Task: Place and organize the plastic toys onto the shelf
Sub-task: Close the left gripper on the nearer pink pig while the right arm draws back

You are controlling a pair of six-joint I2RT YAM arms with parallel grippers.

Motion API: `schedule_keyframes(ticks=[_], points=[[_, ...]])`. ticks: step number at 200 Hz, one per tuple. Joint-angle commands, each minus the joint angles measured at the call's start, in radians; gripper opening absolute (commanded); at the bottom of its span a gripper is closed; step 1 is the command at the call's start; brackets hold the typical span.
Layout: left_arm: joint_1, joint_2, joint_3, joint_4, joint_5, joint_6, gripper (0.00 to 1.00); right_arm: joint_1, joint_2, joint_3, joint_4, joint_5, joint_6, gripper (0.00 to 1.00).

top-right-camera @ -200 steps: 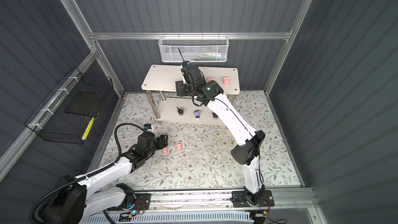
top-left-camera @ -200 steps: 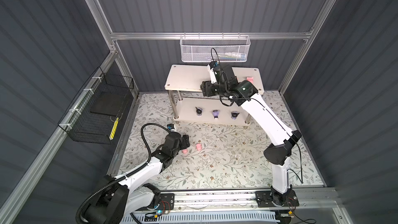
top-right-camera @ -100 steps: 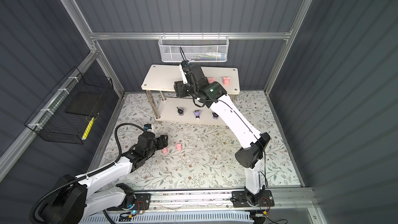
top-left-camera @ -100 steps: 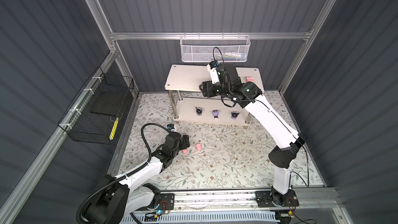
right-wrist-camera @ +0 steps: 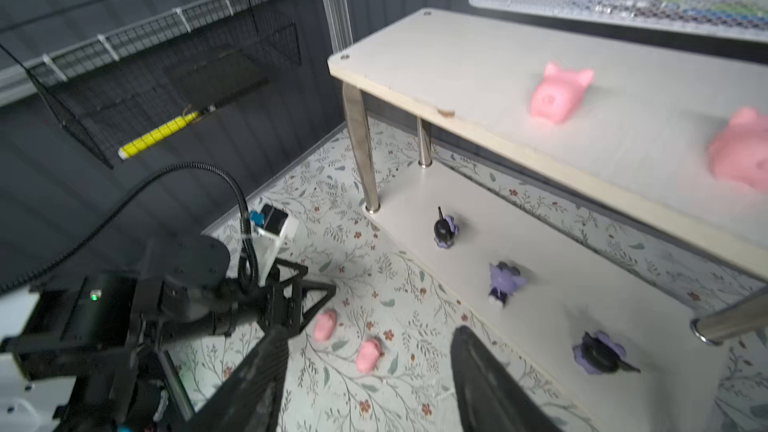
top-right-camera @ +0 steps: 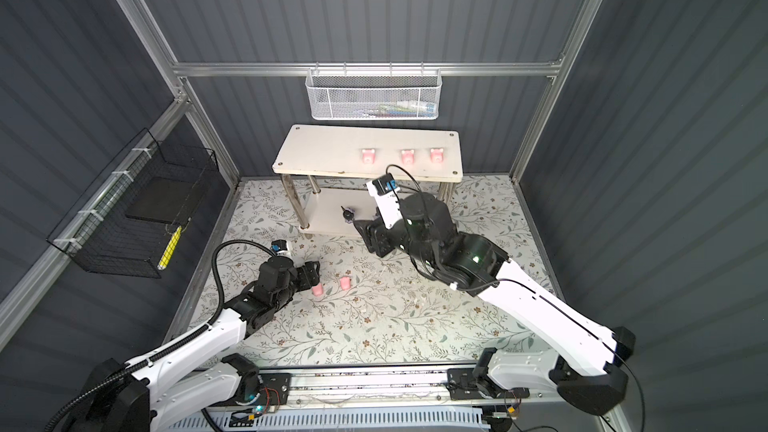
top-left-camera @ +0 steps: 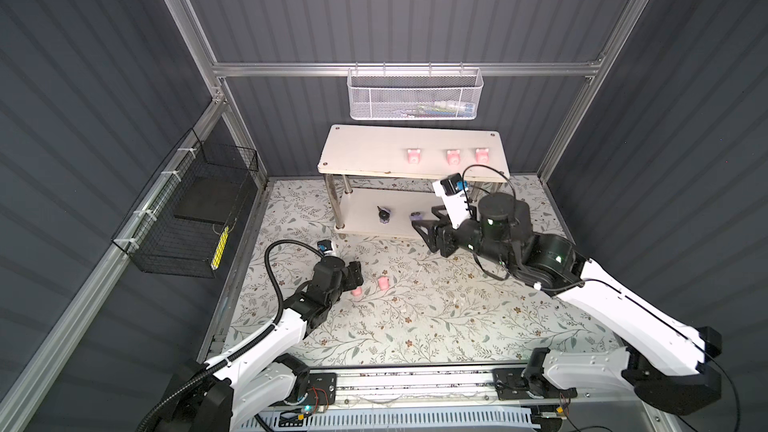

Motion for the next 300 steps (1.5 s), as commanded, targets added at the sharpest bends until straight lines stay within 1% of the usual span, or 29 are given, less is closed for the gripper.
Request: schedule_keyframes(ticks=[1, 23, 42, 70, 95, 119, 135, 149, 158, 176, 195, 244, 274, 288, 300], points=[[0.004, -0.029, 0.022, -0.085, -0.016, 0.005, 0.83, 0.034, -0.096, -0.156, 0.006, 0.068, 0.067, 0.64], [0.004, -0.045, 0.008, -0.112, 0.004, -0.034, 0.84, 0.054, -0.169, -0.317, 0.014, 0.076, 0.164, 0.64], [0.002, -0.056, 0.002, -0.152, 0.01, -0.083, 0.84, 0.065, -0.189, -0.431, 0.034, 0.091, 0.209, 0.64], [0.001, -0.058, -0.007, -0.205, 0.045, -0.17, 0.83, 0.065, -0.17, -0.568, 0.103, 0.115, 0.242, 0.64], [-0.031, -0.063, -0.021, -0.23, 0.053, -0.233, 0.82, 0.062, -0.117, -0.649, 0.178, 0.143, 0.262, 0.64], [-0.098, -0.049, -0.012, -0.251, 0.009, -0.272, 0.82, 0.046, -0.054, -0.683, 0.201, 0.161, 0.309, 0.64], [-0.168, -0.004, 0.018, -0.284, -0.057, -0.307, 0.81, 0.028, -0.021, -0.703, 0.217, 0.159, 0.337, 0.64], [-0.2, 0.047, 0.033, -0.281, -0.073, -0.333, 0.81, 0.009, -0.018, -0.724, 0.238, 0.157, 0.362, 0.63], [-0.203, 0.072, 0.034, -0.279, -0.08, -0.362, 0.8, -0.003, 0.011, -0.736, 0.249, 0.154, 0.375, 0.63], [-0.204, 0.105, 0.039, -0.28, -0.106, -0.394, 0.77, -0.025, 0.015, -0.757, 0.261, 0.152, 0.396, 0.63], [-0.204, 0.136, 0.056, -0.277, -0.127, -0.398, 0.77, -0.038, 0.011, -0.78, 0.279, 0.148, 0.403, 0.63], [-0.204, 0.245, 0.106, -0.24, -0.137, -0.394, 0.71, -0.084, 0.023, -0.818, 0.321, 0.102, 0.398, 0.63], [-0.204, 0.3, 0.138, -0.249, -0.148, -0.397, 0.64, -0.101, 0.021, -0.839, 0.338, 0.084, 0.397, 0.63], [-0.204, 0.315, 0.144, -0.244, -0.148, -0.399, 0.6, -0.108, 0.02, -0.845, 0.343, 0.077, 0.395, 0.63], [-0.204, 0.326, 0.153, -0.244, -0.144, -0.398, 0.58, -0.114, 0.02, -0.851, 0.348, 0.071, 0.392, 0.63]])
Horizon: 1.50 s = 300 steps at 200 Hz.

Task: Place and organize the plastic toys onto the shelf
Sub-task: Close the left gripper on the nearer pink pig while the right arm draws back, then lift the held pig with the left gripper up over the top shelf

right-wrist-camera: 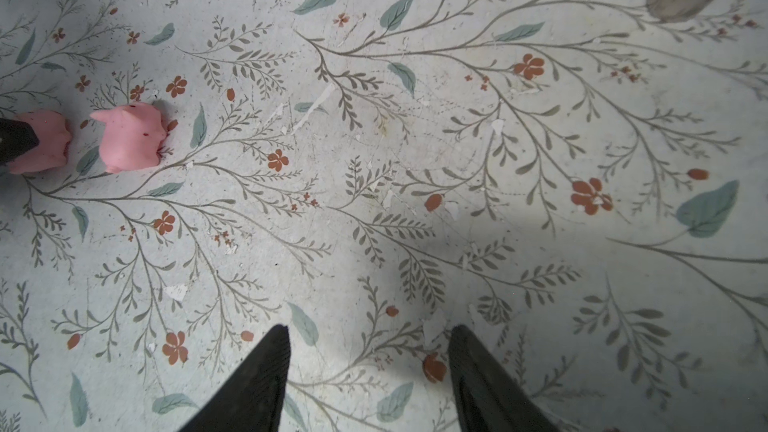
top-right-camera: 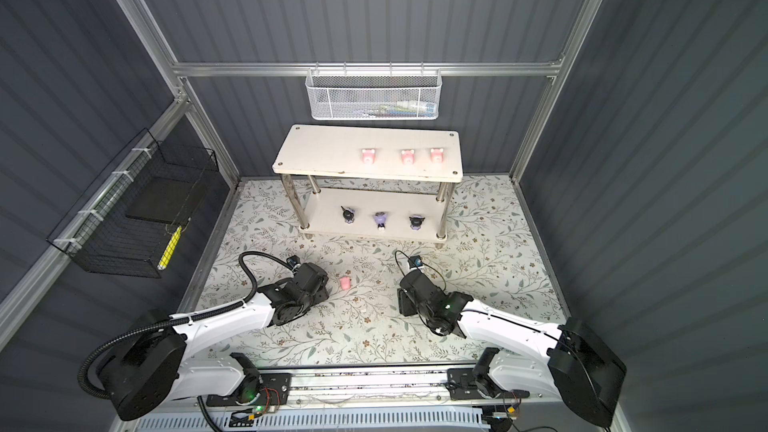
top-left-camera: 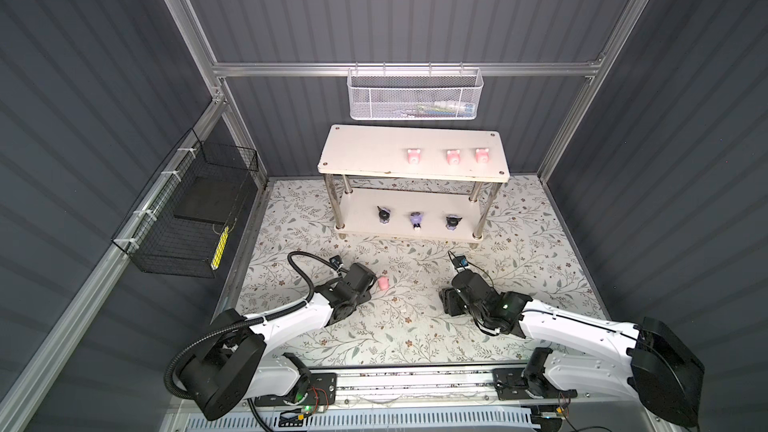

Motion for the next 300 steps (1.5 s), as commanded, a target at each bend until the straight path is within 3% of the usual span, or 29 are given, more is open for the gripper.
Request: schedule_keyframes(ticks=[1, 67, 139, 238, 300], points=[[-0.002, 0.021, 0.036, -0.001, -0.018, -0.01, 0.58, -0.013, -0.001, -0.015, 0.022, -0.019, 0.003, 0.63], [-0.009, 0.059, 0.042, -0.005, -0.019, -0.028, 0.45, -0.036, 0.024, -0.033, 0.058, -0.056, 0.002, 0.63], [-0.014, 0.11, 0.073, -0.024, -0.037, -0.029, 0.44, -0.042, 0.051, -0.048, 0.089, -0.07, 0.008, 0.63], [-0.024, 0.1, 0.119, -0.116, -0.062, -0.018, 0.3, -0.05, 0.083, -0.047, 0.108, -0.086, 0.008, 0.63], [-0.024, 0.011, 0.394, -0.426, -0.042, 0.168, 0.3, -0.053, 0.086, -0.049, 0.105, -0.088, 0.01, 0.63]])
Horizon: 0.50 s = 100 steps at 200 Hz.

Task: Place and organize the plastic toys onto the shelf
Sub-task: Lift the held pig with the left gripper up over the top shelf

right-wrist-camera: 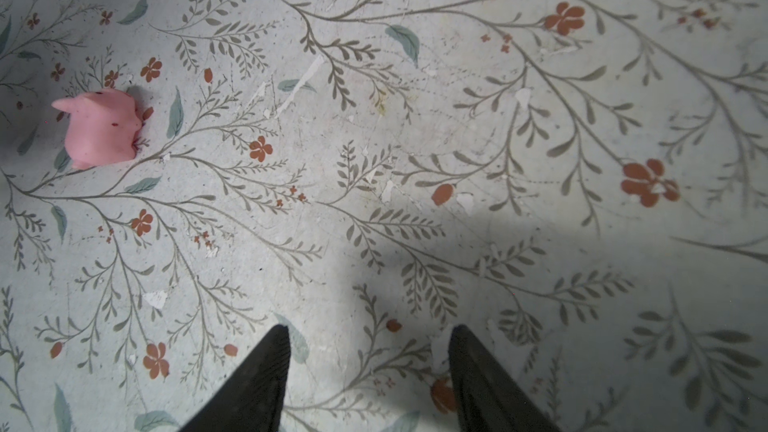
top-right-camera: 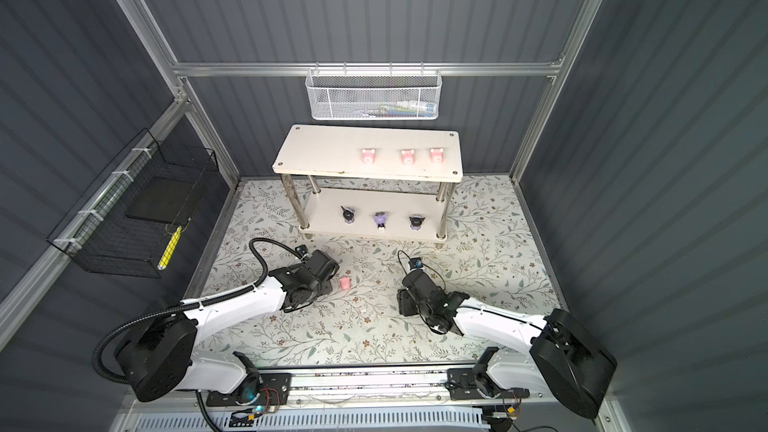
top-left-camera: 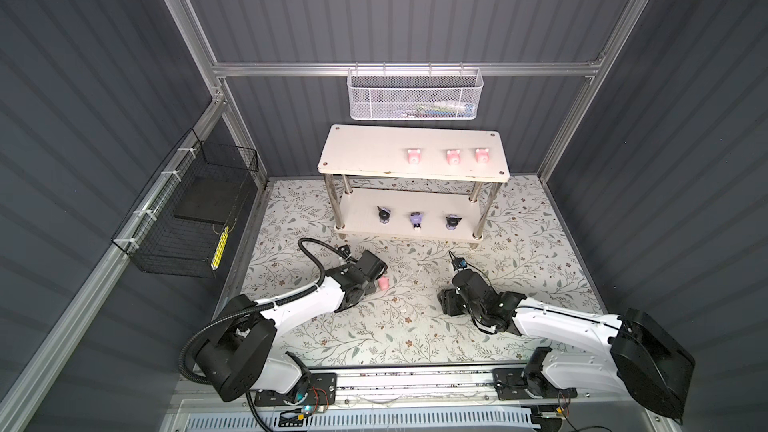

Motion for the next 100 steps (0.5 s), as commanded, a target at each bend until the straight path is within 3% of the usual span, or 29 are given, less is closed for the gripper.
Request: schedule_keyframes(ticks=[1, 39, 80, 100], points=[[-0.007, -0.064, 0.14, -0.188, -0.006, 0.112, 0.3, -0.004, 0.01, -0.011, 0.001, -0.002, 0.006, 0.63], [-0.006, -0.086, 0.442, -0.359, 0.047, 0.278, 0.3, -0.005, 0.024, -0.007, 0.005, -0.008, 0.005, 0.63], [-0.006, 0.034, 0.807, -0.516, 0.155, 0.43, 0.31, -0.007, 0.059, 0.013, 0.005, -0.029, -0.005, 0.63], [-0.007, 0.096, 0.951, -0.593, 0.149, 0.487, 0.31, -0.007, 0.064, 0.013, 0.008, -0.034, -0.008, 0.63]])
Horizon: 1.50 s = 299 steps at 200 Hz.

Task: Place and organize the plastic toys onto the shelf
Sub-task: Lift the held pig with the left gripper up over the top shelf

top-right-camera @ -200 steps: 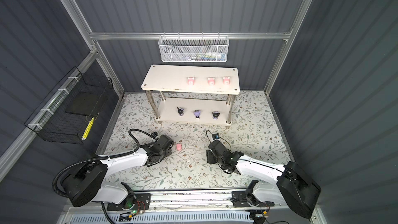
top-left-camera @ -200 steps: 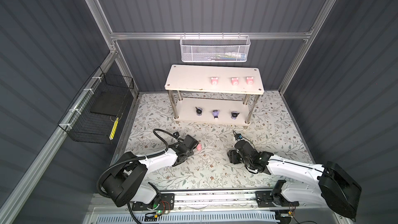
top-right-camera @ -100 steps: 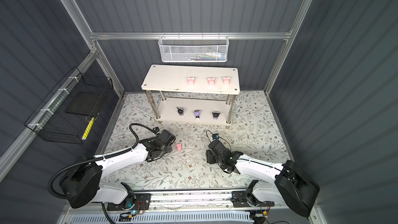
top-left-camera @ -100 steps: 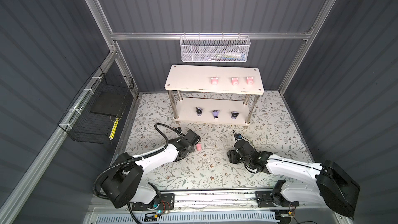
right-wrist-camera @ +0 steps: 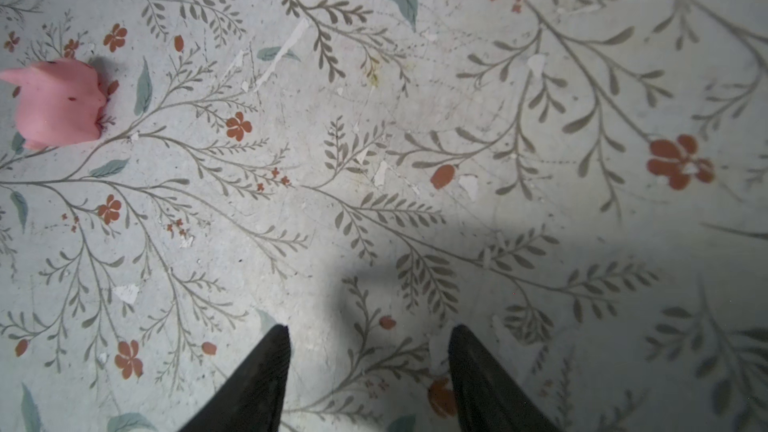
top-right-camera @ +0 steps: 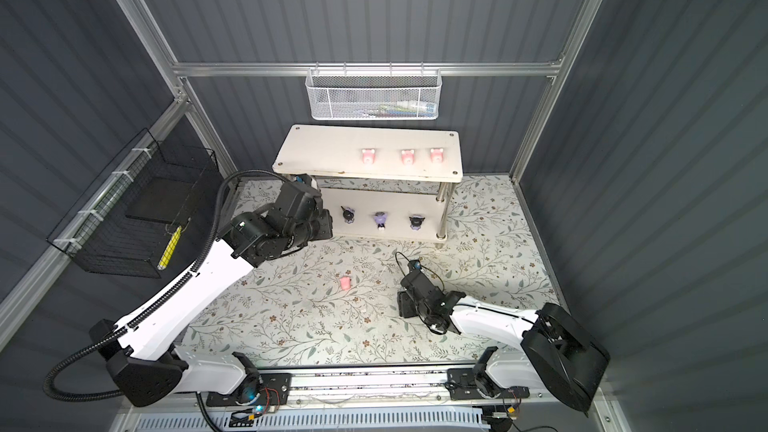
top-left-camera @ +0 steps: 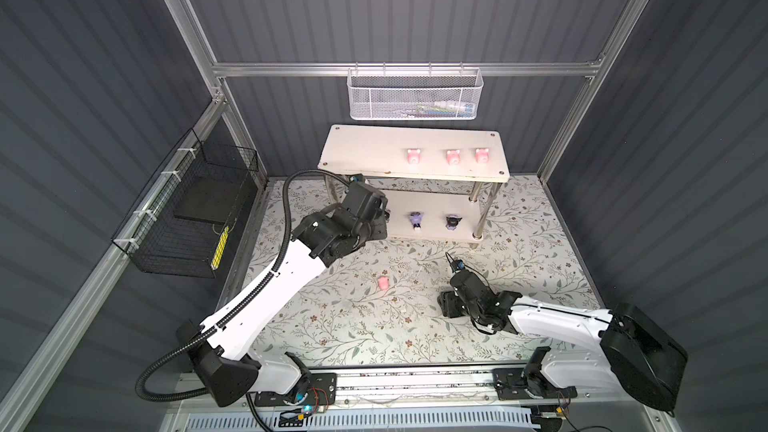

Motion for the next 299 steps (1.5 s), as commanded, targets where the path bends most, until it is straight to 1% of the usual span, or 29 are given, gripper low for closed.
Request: schedule_keyframes(ticks=[1, 39, 65, 90, 119, 149, 200, 242, 290, 299], points=[[-0.006, 0.072, 0.132, -0.17, 0.043, 0.131, 0.31, -0.004, 0.007, 0.013, 0.006, -0.012, -0.007, 0.63], [-0.005, 0.203, 0.403, -0.291, 0.045, 0.223, 0.32, -0.004, 0.01, 0.015, 0.007, -0.02, -0.012, 0.63], [-0.004, 0.243, 0.491, -0.281, 0.039, 0.25, 0.32, -0.004, 0.016, 0.013, 0.013, -0.024, -0.014, 0.64], [-0.001, 0.289, 0.571, -0.279, -0.017, 0.274, 0.33, -0.004, 0.019, 0.015, 0.015, -0.029, -0.017, 0.64], [0.027, 0.34, 0.632, -0.259, -0.034, 0.304, 0.33, -0.004, 0.022, 0.013, 0.016, -0.032, -0.019, 0.64], [0.065, 0.388, 0.68, -0.226, -0.026, 0.336, 0.33, -0.004, 0.037, 0.019, 0.019, -0.039, -0.021, 0.64], [0.146, 0.452, 0.753, -0.168, 0.049, 0.359, 0.33, -0.004, 0.046, 0.026, 0.015, -0.043, -0.022, 0.64], [0.159, 0.504, 0.818, -0.148, 0.067, 0.384, 0.33, -0.004, 0.05, 0.022, 0.013, -0.045, -0.014, 0.64], [0.175, 0.524, 0.812, -0.12, 0.072, 0.399, 0.33, -0.004, 0.069, 0.03, 0.014, -0.045, -0.013, 0.64], [0.181, 0.53, 0.812, -0.088, 0.078, 0.399, 0.33, -0.004, 0.072, 0.032, 0.012, -0.046, -0.014, 0.64]])
